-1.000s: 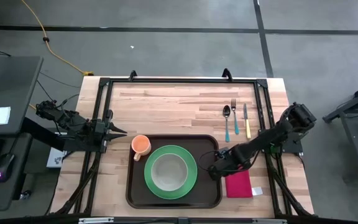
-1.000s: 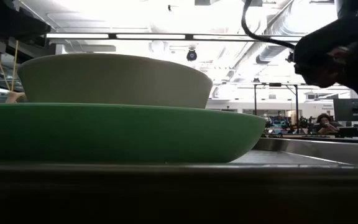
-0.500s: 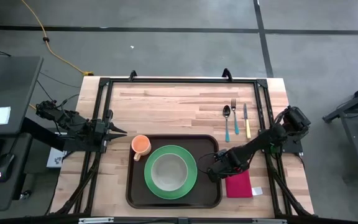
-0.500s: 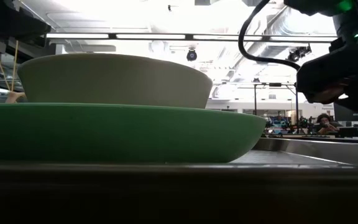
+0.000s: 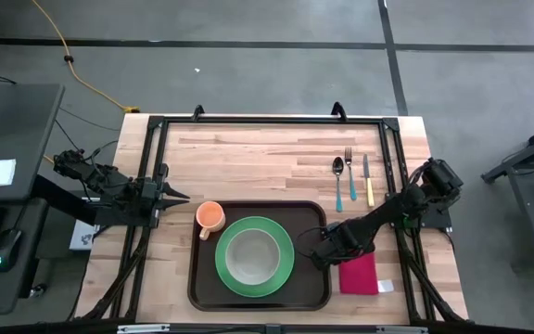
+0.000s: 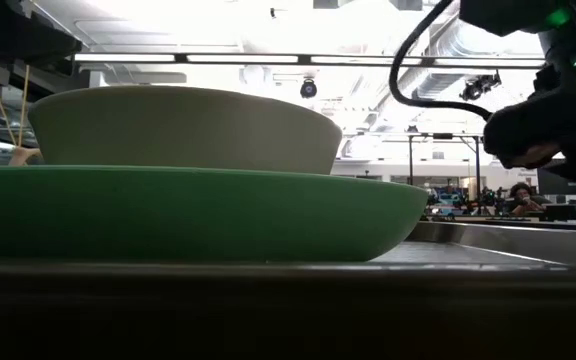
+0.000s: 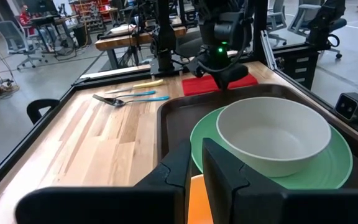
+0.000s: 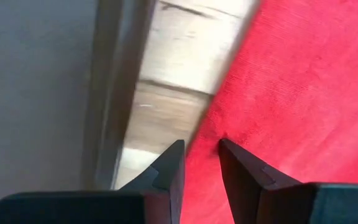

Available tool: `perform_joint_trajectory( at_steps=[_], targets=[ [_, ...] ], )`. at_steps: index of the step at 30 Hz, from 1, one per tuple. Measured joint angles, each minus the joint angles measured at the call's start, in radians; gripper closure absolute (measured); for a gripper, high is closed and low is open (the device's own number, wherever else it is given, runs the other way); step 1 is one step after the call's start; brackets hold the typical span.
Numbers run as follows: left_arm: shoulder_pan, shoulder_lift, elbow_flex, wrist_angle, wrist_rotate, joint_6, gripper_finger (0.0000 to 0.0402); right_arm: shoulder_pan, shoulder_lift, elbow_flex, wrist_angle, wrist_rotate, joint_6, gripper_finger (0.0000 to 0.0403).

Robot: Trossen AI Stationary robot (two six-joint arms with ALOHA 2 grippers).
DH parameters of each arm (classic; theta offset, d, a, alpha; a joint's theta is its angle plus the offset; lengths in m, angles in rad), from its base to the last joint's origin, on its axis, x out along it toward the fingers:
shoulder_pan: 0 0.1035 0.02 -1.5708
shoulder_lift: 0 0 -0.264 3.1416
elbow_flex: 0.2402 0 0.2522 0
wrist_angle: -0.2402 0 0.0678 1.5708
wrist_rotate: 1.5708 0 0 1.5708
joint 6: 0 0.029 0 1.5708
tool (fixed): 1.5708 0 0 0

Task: Set up tray
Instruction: Put the table napkin to the right of the green plate on the serving tray

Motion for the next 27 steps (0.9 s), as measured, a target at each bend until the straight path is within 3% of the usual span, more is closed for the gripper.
perform_joint_trajectory(
  at_steps=[8, 17, 27],
  targets=[
    [0.000, 0.000, 0.000, 0.000, -0.006, -0.001, 0.0332, 0.000, 0.002, -0.003, -0.068, -0.002, 0.000, 0.0325],
    [0.000, 0.000, 0.000, 0.000, -0.009, -0.001, 0.0332, 0.000, 0.002, -0.003, -0.070, 0.000, -0.006, 0.0397],
    [0.000, 0.000, 0.000, 0.000, -0.009, -0.001, 0.0332, 0.000, 0.002, -0.003, -0.070, 0.001, -0.008, 0.0402]
  ],
)
